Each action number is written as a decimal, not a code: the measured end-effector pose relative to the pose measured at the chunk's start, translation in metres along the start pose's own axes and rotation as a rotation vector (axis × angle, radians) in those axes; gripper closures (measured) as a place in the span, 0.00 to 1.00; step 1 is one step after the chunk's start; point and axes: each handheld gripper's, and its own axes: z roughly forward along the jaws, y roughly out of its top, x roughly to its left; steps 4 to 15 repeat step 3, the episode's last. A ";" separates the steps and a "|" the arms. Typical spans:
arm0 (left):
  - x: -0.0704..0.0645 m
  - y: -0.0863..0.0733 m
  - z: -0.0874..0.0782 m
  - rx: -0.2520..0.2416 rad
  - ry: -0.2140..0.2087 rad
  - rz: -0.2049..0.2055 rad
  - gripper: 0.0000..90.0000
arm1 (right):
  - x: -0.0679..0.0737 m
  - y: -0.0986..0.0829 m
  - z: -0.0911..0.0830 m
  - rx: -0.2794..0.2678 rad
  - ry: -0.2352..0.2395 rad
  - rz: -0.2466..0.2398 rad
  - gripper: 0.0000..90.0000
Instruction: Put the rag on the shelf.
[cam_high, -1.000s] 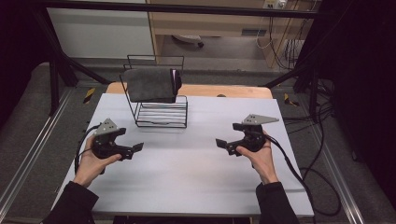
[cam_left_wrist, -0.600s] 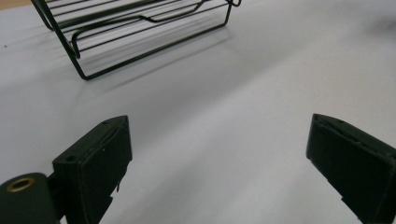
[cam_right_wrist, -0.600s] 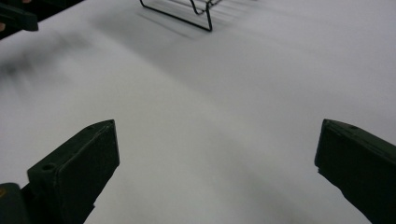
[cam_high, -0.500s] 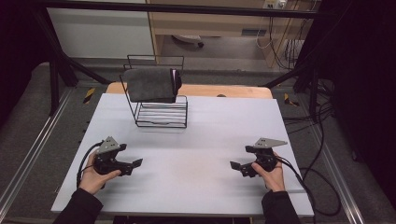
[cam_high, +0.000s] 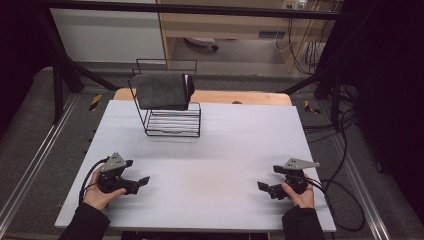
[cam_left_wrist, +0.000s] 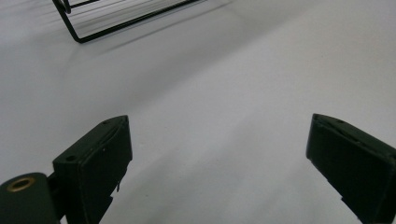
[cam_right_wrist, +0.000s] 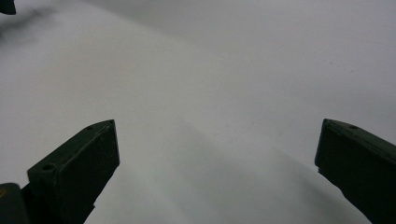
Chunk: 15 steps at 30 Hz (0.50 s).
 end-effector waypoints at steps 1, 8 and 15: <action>0.000 0.000 0.000 0.001 0.001 0.001 0.08 | 0.000 0.000 0.000 -0.001 0.000 0.003 0.01; 0.001 0.000 0.000 0.000 0.002 -0.003 0.08 | 0.000 0.000 -0.001 0.002 -0.001 0.007 0.01; 0.001 0.000 0.000 0.000 0.002 -0.003 0.08 | 0.000 0.000 -0.001 0.002 -0.001 0.007 0.01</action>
